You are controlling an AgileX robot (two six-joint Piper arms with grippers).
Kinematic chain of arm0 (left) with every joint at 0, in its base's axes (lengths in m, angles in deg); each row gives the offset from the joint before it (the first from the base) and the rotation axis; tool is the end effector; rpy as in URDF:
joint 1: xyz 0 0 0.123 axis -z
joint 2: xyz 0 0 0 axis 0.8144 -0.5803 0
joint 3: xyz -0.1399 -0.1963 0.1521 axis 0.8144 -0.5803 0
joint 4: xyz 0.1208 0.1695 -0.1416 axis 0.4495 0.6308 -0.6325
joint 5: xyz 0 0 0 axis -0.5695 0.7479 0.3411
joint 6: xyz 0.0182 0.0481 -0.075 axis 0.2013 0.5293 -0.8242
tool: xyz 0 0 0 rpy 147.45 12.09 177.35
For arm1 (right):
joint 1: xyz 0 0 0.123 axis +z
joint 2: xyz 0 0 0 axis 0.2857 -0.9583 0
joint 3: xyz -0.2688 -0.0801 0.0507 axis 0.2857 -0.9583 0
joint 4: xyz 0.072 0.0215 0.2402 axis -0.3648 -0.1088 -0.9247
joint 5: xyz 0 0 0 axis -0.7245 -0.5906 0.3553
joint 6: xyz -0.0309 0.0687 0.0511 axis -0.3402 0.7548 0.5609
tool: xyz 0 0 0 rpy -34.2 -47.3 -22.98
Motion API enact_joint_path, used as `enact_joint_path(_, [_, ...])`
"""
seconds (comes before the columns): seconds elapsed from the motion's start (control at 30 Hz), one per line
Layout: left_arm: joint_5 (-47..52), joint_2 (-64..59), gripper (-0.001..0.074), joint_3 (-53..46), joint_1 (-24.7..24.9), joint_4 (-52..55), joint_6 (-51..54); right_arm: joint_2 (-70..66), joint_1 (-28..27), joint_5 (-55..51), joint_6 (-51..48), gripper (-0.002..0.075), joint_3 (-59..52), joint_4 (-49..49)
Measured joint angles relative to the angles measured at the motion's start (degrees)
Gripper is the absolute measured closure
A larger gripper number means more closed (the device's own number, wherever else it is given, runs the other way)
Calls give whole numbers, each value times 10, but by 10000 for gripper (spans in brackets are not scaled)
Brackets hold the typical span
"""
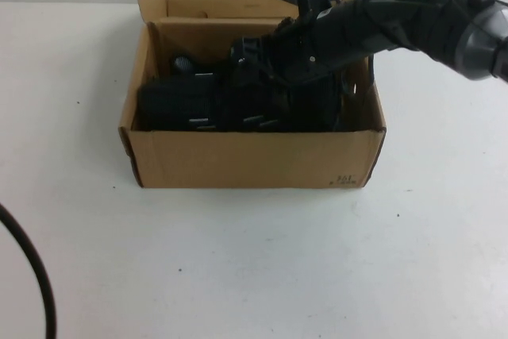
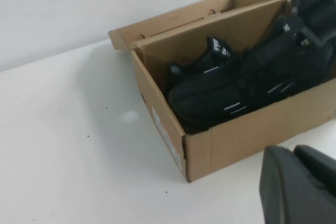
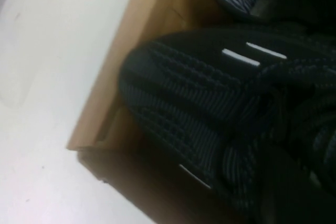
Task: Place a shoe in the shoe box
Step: Place the shoe in the shoe box
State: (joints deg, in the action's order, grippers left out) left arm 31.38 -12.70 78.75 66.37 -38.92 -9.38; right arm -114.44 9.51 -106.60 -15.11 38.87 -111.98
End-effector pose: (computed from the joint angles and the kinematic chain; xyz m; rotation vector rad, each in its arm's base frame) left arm 0.0895 -0.0346 0.4222 0.5417 1.8900 -0.1482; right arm 0.4032 0.2467 0.2889 -0.3865 2.4046 0.9761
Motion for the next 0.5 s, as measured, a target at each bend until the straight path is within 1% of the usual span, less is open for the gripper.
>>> enact_joint_path(0.13, [0,0,736,0,0,1,0,-14,0,0,2,724,0,4])
enact_joint_path(0.5, [0,0,736,0,0,1,-1,-26,-2,-21,57,724,1,28])
